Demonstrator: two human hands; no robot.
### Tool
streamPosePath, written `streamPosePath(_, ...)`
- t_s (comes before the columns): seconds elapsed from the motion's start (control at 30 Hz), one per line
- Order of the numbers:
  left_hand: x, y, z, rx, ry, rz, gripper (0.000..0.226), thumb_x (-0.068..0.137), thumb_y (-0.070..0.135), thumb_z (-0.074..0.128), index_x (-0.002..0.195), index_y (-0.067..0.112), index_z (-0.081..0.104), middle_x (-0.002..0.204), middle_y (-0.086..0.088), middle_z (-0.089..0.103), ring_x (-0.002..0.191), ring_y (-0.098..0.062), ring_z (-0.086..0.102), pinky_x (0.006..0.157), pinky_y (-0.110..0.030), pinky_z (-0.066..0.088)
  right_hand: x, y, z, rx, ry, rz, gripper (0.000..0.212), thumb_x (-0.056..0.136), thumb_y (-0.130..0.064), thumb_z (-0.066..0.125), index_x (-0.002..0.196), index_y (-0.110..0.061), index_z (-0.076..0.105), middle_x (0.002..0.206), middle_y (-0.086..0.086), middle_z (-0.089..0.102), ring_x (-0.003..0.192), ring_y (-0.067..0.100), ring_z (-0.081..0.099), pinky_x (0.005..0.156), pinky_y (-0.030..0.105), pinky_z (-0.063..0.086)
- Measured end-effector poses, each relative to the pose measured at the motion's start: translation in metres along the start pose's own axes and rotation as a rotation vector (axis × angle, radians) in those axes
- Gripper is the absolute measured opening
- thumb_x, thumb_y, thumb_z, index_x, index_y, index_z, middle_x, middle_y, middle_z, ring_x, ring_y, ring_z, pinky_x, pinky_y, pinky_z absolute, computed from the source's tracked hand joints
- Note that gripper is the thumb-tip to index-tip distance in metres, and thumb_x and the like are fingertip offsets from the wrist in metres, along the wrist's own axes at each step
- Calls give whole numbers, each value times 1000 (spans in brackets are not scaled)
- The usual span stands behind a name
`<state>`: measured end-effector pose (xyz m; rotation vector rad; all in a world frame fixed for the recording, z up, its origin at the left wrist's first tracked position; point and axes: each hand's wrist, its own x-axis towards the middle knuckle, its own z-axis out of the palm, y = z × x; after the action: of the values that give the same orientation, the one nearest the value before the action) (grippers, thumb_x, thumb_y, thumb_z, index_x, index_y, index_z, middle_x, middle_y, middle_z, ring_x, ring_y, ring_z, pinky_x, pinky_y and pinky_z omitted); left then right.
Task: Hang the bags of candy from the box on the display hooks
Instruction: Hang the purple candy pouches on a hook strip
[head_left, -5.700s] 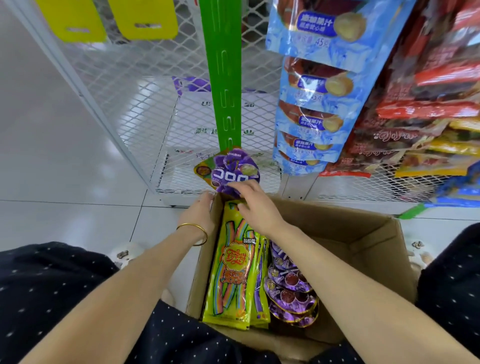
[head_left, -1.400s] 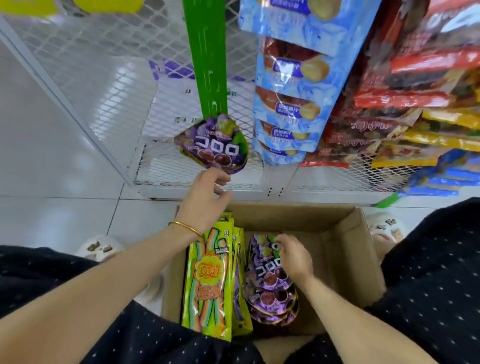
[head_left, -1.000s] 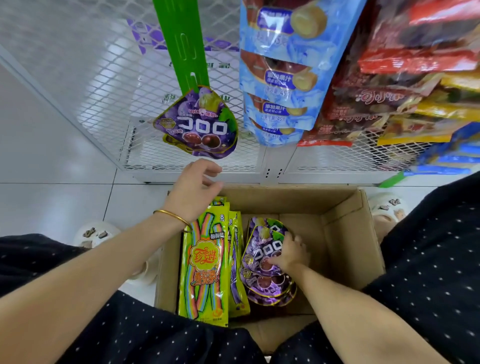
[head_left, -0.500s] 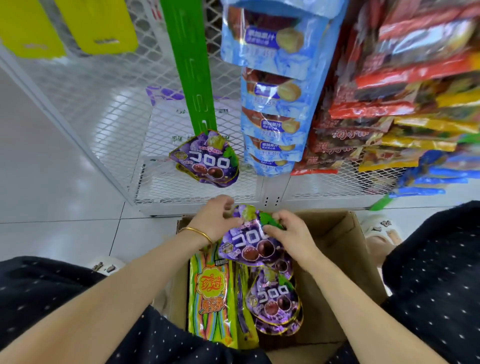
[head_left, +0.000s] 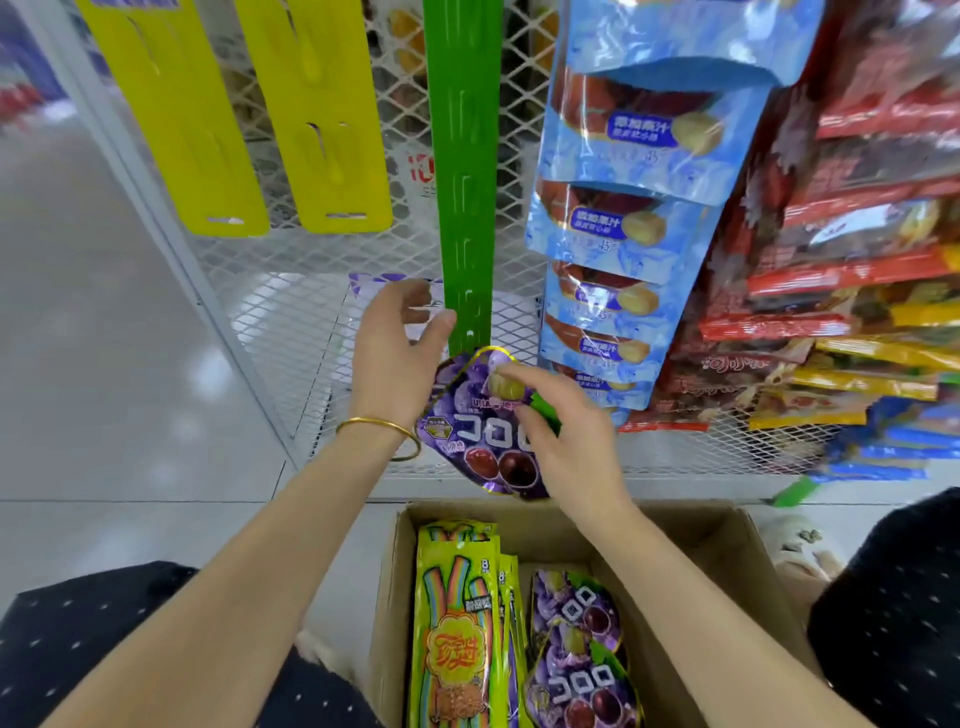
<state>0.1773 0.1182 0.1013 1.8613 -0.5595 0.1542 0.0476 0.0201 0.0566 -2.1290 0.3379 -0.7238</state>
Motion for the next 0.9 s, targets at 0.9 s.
streamPosePath(0.9,27,13,10,-120,-168,-50,36,89,22,59,56,17,46,51,2,37,52,-12,32,51,-27,25,38,-20,29,-120,190,-18,56,81,3,41,131,-22,51,117,5,59,113,25,51,91,43,46)
